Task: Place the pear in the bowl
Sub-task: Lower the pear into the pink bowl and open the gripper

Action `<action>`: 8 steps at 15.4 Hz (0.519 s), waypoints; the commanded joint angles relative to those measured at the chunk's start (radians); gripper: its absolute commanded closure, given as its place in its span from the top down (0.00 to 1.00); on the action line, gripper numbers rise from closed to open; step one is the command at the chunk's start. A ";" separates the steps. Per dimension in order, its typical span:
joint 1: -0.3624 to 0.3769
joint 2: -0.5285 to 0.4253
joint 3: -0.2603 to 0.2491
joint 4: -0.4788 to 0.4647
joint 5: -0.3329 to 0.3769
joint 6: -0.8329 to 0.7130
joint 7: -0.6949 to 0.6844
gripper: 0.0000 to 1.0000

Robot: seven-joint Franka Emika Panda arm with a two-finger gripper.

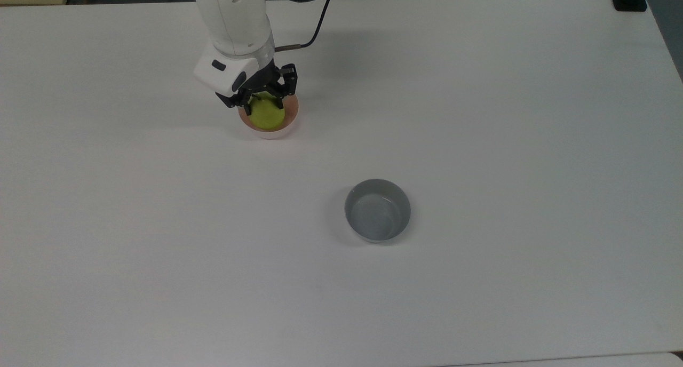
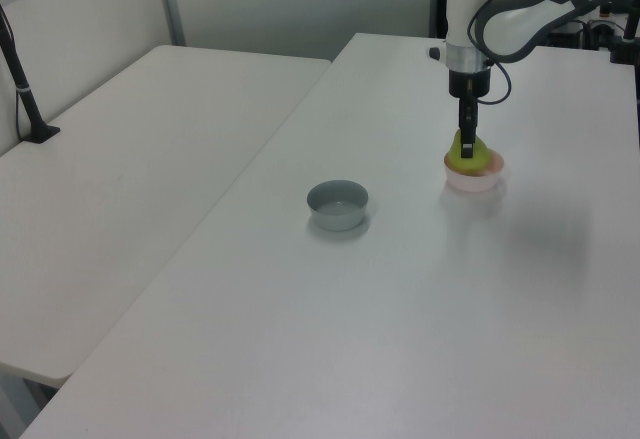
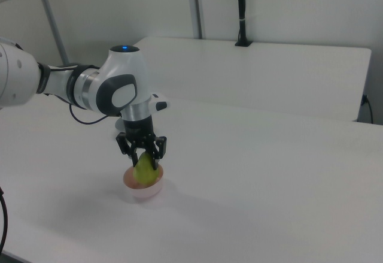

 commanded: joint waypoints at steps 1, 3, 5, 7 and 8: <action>0.019 -0.017 -0.006 -0.037 -0.020 0.026 0.020 0.02; 0.019 -0.015 -0.006 -0.037 -0.020 0.024 0.018 0.11; 0.008 -0.013 -0.006 -0.033 -0.024 0.021 0.018 0.50; 0.005 -0.015 -0.006 -0.031 -0.026 0.014 0.018 0.79; 0.004 -0.017 -0.006 -0.028 -0.027 0.011 0.017 0.96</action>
